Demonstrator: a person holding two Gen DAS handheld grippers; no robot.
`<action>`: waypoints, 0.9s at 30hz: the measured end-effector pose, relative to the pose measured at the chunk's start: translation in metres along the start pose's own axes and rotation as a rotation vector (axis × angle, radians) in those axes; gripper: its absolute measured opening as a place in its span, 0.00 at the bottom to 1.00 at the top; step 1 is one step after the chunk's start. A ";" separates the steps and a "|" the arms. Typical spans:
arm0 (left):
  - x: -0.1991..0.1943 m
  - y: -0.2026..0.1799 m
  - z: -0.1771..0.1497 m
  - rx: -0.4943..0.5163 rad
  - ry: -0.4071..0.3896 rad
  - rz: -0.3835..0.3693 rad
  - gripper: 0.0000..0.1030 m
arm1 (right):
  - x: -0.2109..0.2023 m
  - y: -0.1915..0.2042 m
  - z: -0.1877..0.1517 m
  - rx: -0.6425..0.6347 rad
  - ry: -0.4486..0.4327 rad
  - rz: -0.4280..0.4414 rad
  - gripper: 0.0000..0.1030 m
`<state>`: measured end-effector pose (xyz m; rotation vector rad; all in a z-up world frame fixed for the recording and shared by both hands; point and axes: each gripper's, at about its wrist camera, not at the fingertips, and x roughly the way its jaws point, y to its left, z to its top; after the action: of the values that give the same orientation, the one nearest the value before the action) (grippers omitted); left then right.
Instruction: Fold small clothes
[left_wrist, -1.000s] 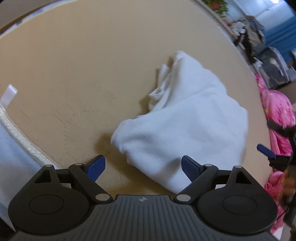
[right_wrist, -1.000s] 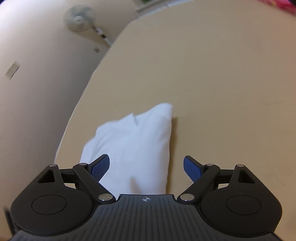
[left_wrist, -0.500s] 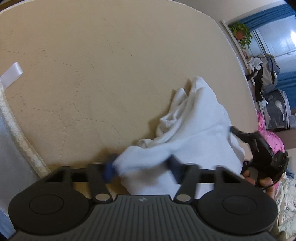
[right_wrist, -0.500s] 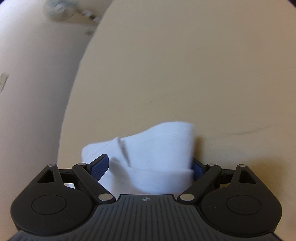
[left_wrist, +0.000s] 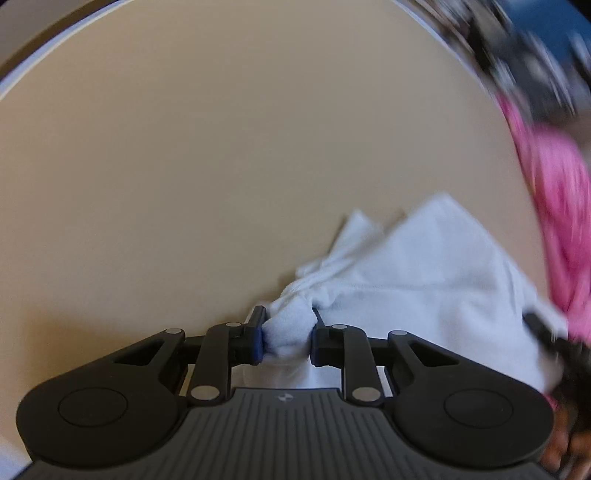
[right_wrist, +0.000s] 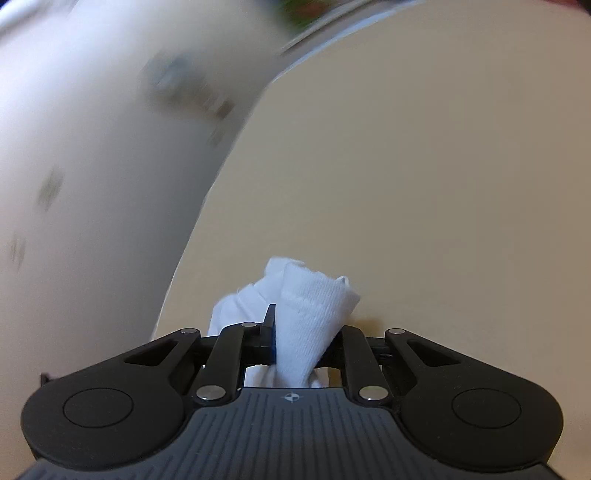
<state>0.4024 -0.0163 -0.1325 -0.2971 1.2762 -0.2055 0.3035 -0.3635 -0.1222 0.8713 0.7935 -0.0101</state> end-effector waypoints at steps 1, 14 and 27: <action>0.007 -0.020 0.012 0.061 0.011 0.025 0.23 | -0.014 -0.022 -0.012 0.096 -0.042 -0.002 0.13; 0.001 -0.096 0.029 0.255 -0.024 0.076 0.23 | -0.043 -0.096 -0.086 0.300 -0.222 -0.008 0.16; 0.033 -0.004 0.042 -0.029 -0.035 0.013 0.86 | -0.033 -0.102 -0.069 0.288 -0.080 -0.099 0.58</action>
<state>0.4524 -0.0263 -0.1501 -0.3158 1.2469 -0.1702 0.2050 -0.3934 -0.1969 1.0949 0.7699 -0.2505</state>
